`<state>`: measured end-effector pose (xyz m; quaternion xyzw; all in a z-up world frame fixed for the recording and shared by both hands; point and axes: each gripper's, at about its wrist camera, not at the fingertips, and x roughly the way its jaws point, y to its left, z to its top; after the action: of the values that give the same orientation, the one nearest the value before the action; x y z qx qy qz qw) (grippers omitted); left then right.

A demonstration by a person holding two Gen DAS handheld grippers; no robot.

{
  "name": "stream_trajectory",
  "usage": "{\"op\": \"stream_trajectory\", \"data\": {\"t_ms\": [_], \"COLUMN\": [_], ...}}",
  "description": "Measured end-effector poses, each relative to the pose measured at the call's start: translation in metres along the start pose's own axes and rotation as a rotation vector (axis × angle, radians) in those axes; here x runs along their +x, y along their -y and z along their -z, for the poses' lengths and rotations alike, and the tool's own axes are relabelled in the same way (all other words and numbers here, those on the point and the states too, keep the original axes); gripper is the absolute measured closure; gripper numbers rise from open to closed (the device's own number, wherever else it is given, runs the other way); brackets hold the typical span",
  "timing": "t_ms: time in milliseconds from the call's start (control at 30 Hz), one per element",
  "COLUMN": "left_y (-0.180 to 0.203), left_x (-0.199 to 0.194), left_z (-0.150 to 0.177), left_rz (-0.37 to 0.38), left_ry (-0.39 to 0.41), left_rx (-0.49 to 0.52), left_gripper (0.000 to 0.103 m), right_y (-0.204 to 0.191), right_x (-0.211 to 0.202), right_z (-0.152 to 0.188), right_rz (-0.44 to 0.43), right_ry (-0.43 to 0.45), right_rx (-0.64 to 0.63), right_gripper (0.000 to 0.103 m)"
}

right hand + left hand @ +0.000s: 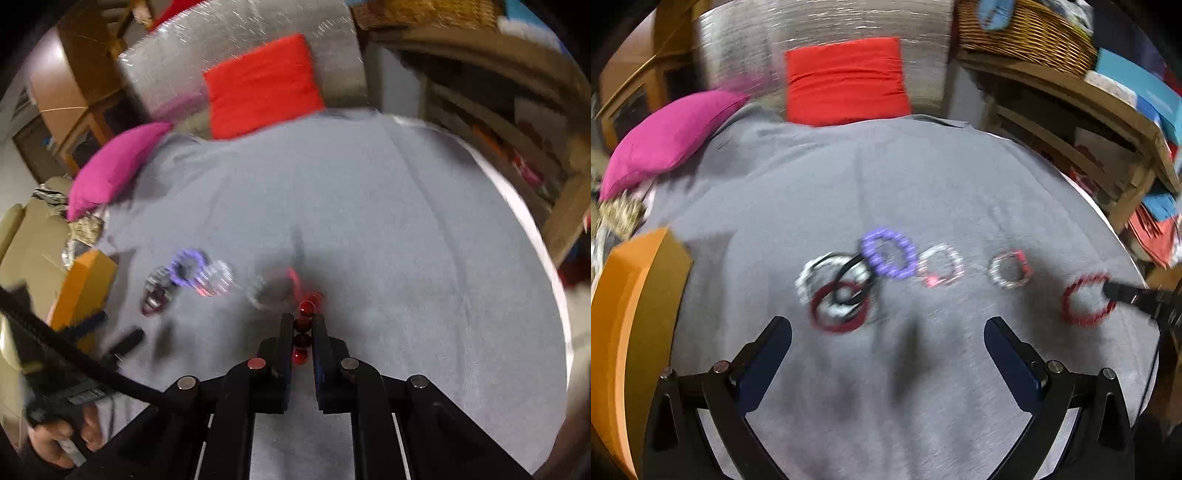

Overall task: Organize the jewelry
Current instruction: 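Reach the right tool to the red bead bracelet and grasp it, then grasp the pink and white bead bracelets with the left tool while the right holds the red bracelet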

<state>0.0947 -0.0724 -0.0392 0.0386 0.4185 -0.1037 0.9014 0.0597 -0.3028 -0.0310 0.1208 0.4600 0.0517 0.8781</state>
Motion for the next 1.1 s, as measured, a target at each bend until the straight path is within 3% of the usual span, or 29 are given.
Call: {"op": "stream_trajectory", "data": {"t_ms": [267, 533, 567, 600, 633, 733, 833, 867, 1100], "left_y": [0.058, 0.096, 0.100, 0.101, 0.101, 0.097, 0.100, 0.100, 0.079], "left_x": [0.042, 0.090, 0.095, 0.099, 0.106, 0.108, 0.102, 0.101, 0.079], "left_z": [-0.036, -0.052, -0.051, -0.050, -0.049, -0.048, -0.048, -0.047, -0.035], "left_rz": [0.042, 0.030, 0.021, 0.014, 0.019, 0.043, 0.033, 0.038, 0.140], "left_ry": [-0.052, -0.146, -0.160, -0.175, -0.205, -0.211, -0.197, -0.200, -0.187], "left_rx": [0.180, 0.294, 0.309, 0.317, 0.310, 0.277, 0.306, 0.303, 0.213], "left_gripper": [0.000, 0.001, 0.009, 0.026, 0.035, 0.051, 0.090, 0.095, 0.095], "right_y": [0.043, 0.055, 0.057, 0.058, 0.059, 0.056, 0.053, 0.051, 0.046], "right_x": [0.021, 0.039, 0.039, 0.041, 0.040, 0.042, 0.047, 0.048, 0.052], "right_z": [0.027, 0.037, 0.037, 0.037, 0.037, 0.035, 0.032, 0.030, 0.025], "right_rz": [-0.006, -0.030, -0.034, -0.038, -0.040, -0.036, -0.030, -0.019, -0.008], "right_ry": [-0.045, -0.057, -0.056, -0.055, -0.055, -0.058, -0.080, -0.090, -0.095], "right_rx": [0.123, 0.173, 0.178, 0.182, 0.182, 0.167, 0.152, 0.140, 0.123], "right_gripper": [0.092, 0.088, 0.088, 0.088, 0.088, 0.088, 0.088, 0.088, 0.093]}}
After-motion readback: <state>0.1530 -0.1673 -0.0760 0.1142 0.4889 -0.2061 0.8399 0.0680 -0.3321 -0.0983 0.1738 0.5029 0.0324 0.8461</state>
